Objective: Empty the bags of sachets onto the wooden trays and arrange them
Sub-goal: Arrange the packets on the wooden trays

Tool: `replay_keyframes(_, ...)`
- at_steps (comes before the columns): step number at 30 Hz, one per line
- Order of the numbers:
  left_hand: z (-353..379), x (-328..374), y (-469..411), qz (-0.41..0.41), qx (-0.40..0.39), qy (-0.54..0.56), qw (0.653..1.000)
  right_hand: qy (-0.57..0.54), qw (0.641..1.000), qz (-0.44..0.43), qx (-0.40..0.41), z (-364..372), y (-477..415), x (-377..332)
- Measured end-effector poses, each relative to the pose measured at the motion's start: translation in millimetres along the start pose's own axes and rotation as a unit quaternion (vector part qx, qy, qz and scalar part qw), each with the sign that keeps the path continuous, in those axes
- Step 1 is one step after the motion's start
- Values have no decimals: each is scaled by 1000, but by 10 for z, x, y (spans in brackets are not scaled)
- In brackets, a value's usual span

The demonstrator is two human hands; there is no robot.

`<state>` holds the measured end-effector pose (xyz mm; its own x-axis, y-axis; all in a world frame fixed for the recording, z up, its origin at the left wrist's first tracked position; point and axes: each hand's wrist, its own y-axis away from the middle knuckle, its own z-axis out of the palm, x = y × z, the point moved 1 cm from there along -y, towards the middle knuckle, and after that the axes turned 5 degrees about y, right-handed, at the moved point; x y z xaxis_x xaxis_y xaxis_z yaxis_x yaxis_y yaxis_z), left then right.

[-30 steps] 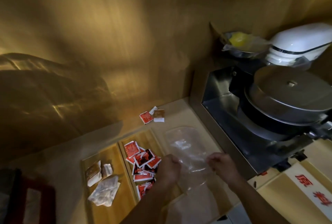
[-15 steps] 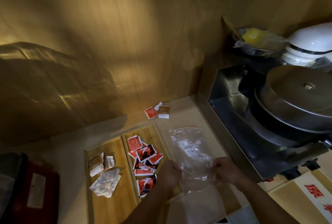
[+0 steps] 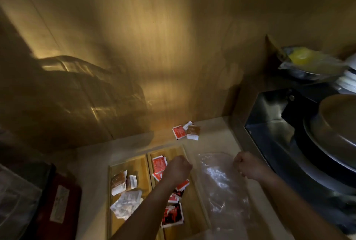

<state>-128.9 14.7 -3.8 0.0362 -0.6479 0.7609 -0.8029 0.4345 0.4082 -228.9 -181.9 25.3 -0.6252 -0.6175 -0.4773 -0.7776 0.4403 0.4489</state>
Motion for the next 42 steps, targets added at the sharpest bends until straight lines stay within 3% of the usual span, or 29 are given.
replay_keyframes(12, -559, 264, -876, 4, 138, -61, 989, -36, 996, -63, 43, -14, -973, -753)
replay_keyframes(17, -551, 214, -1243, -31, 143, -71, 987, -40, 991, -120, 35, 101, -1387, -895)
replay_keyframes(21, -474, 122, -1530, -56, 95, -81, 991, 18, 991, -131, 22, 331, -1826, -840)
replay_keyframes(24, -367, 50, -1661, -71, 90, -61, 992, 66, 990, -120, 34, 466, -1974, -825)
replay_keyframes(28, -174, 54, -1772, -130, 148, -3, 980, 72, 991, -112, 16, 590, -2082, -774)
replay_keyframes(31, -80, -17, -1832, -136, 135, -49, 980, 79, 993, -81, 34, 647, -2083, -716)
replay_keyframes(38, -93, -42, -1819, -160, 109, -97, 976, 23, 996, -49, 68, 610, -1982, -670)
replay_keyframes(42, -137, -90, -1674, -133, 116, 3, 984, -119, 992, -36, 28, 480, -1797, -708)
